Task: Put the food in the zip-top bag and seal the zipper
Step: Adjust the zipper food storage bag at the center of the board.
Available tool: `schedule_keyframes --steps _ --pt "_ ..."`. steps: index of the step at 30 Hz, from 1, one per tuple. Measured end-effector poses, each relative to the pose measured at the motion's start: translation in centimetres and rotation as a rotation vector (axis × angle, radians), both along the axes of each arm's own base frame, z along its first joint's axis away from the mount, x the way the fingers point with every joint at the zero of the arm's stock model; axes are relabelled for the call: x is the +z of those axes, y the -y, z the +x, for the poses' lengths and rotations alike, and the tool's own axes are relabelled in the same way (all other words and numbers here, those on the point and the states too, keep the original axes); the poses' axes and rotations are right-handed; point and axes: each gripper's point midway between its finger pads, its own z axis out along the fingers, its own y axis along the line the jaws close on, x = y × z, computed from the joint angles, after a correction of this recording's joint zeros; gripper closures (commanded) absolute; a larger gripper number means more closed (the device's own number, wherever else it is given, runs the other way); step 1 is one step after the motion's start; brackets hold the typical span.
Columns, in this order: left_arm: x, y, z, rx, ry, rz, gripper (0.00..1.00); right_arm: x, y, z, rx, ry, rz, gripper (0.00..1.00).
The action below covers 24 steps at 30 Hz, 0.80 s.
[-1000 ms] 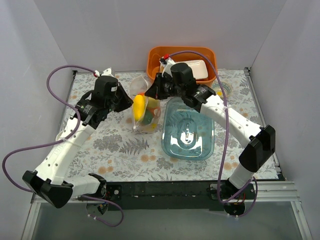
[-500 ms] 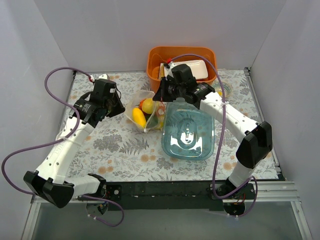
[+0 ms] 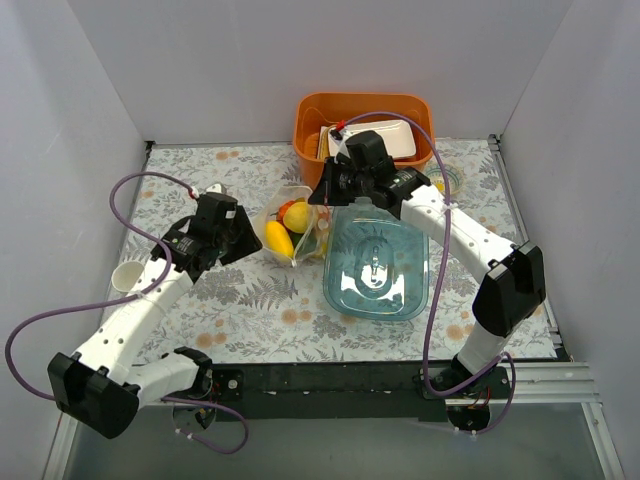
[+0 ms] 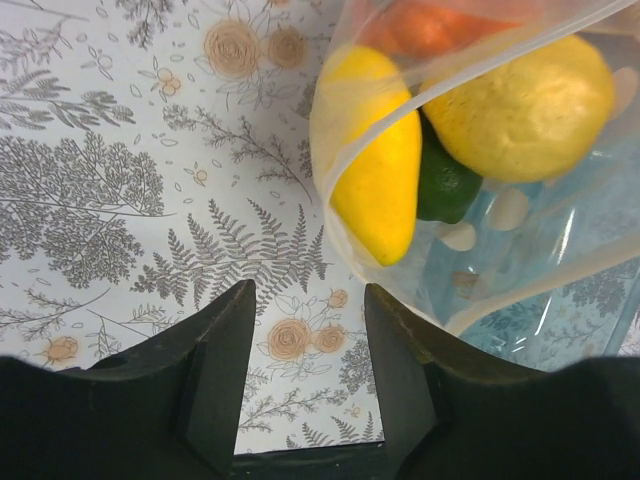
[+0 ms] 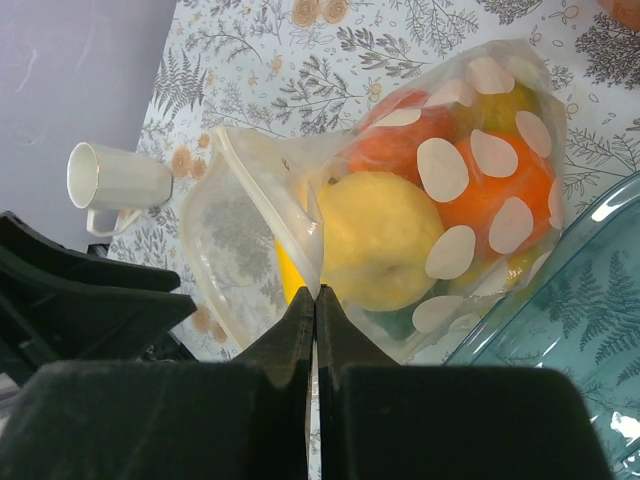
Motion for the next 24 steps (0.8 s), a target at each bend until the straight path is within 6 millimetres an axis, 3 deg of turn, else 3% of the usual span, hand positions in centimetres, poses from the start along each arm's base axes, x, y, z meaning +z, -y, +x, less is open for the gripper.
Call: schedule_keyframes --steps 4,8,15,24 --pt "-2.5 0.5 -0.4 -0.002 -0.036 -0.027 0.51 0.0 0.2 0.2 -0.007 0.000 0.000 0.98" --pt "-2.7 1.1 0.5 0.003 -0.003 -0.059 0.52 0.1 0.3 0.3 -0.009 0.001 0.002 0.98" --pt "-1.4 2.0 2.3 0.006 0.076 -0.103 0.50 0.5 0.4 0.1 -0.004 0.006 0.011 0.97" --pt "2.1 1.1 2.2 0.063 0.194 -0.157 0.47 0.4 0.4 -0.1 0.006 0.004 0.017 0.97"
